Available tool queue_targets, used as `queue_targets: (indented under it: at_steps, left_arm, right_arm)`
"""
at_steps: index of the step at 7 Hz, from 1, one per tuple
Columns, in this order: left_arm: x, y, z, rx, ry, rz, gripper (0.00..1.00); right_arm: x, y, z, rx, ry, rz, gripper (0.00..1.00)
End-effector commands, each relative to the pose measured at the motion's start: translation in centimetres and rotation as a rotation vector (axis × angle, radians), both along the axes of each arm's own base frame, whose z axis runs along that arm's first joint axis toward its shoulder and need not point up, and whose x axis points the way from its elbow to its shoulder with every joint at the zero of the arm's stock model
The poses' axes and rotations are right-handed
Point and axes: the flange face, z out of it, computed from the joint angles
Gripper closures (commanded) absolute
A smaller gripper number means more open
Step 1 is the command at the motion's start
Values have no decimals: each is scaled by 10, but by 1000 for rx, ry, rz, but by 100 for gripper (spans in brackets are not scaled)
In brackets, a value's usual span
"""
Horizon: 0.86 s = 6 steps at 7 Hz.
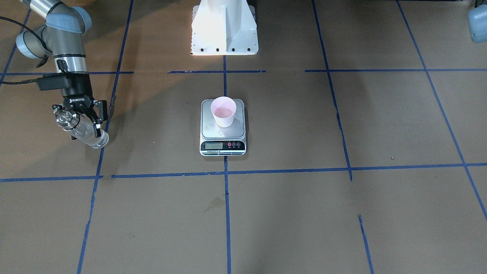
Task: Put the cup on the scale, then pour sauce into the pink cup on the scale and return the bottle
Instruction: 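Lower the bottle to its original spot with the right gripper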
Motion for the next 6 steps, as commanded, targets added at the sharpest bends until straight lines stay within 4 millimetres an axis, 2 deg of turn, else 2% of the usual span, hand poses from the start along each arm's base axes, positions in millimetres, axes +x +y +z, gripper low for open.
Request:
queue_targets:
  at_steps: [1, 5, 6]
  left_arm:
    - [-1, 0, -1, 2, 0, -2, 0]
    - [-1, 0, 1, -1, -2, -2, 0]
    - [-1, 0, 1, -2, -2, -2, 0]
  right_arm:
    - [-5, -1, 8, -26, -12, 13, 100]
    - [-7, 0, 4, -25, -19, 7, 99]
    - [-9, 1, 5, -27, -14, 3, 49]
